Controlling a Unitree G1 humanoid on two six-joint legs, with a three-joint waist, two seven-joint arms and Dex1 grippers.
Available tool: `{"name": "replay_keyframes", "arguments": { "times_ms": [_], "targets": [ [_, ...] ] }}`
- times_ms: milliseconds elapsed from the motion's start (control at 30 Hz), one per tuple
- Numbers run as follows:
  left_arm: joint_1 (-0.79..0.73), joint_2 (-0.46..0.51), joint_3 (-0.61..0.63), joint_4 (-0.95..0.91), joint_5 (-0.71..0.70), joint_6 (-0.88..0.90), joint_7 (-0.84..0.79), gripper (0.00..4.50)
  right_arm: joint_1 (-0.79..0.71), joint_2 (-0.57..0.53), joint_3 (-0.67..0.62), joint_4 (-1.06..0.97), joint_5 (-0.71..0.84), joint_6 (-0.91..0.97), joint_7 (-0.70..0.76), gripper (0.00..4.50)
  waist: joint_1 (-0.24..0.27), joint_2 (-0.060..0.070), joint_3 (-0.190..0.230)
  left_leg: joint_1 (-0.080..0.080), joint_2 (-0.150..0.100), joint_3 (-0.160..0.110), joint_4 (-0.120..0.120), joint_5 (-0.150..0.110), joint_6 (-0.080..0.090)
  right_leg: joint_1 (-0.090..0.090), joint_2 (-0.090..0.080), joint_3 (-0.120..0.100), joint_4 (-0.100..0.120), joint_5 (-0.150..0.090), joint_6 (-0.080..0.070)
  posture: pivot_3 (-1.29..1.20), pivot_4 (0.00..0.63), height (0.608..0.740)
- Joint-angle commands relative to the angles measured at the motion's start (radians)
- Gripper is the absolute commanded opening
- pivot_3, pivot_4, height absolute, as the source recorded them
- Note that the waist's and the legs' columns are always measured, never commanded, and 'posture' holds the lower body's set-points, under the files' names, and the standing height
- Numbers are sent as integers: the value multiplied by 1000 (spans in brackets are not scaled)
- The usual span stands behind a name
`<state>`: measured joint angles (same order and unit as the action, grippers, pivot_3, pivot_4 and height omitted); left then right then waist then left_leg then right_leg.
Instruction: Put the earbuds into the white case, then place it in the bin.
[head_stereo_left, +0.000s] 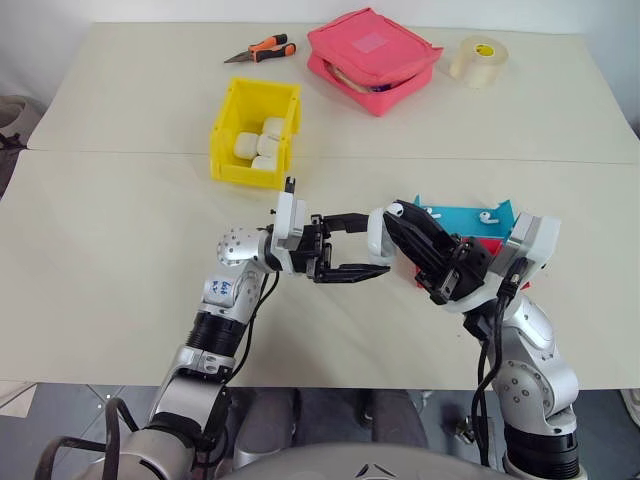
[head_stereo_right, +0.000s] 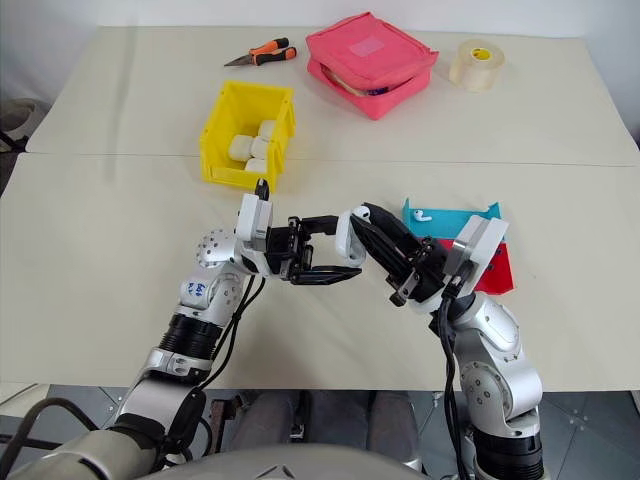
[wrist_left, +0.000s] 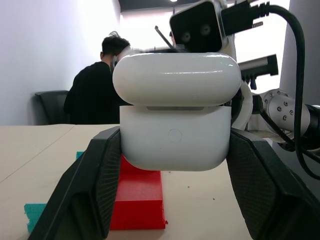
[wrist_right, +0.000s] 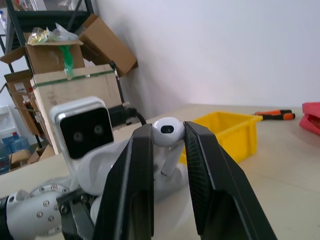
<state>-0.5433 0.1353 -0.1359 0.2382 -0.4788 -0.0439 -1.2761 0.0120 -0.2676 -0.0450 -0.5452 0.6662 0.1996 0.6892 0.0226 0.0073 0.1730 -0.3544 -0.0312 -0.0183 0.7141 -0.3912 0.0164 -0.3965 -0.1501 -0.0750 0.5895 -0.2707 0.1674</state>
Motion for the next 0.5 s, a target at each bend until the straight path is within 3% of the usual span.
{"name": "replay_keyframes", "arguments": {
  "times_ms": [33, 500],
  "targets": [
    [-7, -9, 11, -46, -20, -8, 3, 2771, 6, -27, 16, 9, -24, -24, 34, 510, 0, 0, 0, 0, 0, 0, 0, 0, 0, 0, 0, 0, 0, 0, 0, 0, 150, 740],
    [-24, -43, 15, -9, -14, -47, -5, 2771, -108, -171, -23, 113, 47, 99, 105, 510, 1, 0, 0, 0, 0, 0, 0, 0, 0, 0, 0, 0, 0, 0, 0, 0, 150, 740]
  ]
}}
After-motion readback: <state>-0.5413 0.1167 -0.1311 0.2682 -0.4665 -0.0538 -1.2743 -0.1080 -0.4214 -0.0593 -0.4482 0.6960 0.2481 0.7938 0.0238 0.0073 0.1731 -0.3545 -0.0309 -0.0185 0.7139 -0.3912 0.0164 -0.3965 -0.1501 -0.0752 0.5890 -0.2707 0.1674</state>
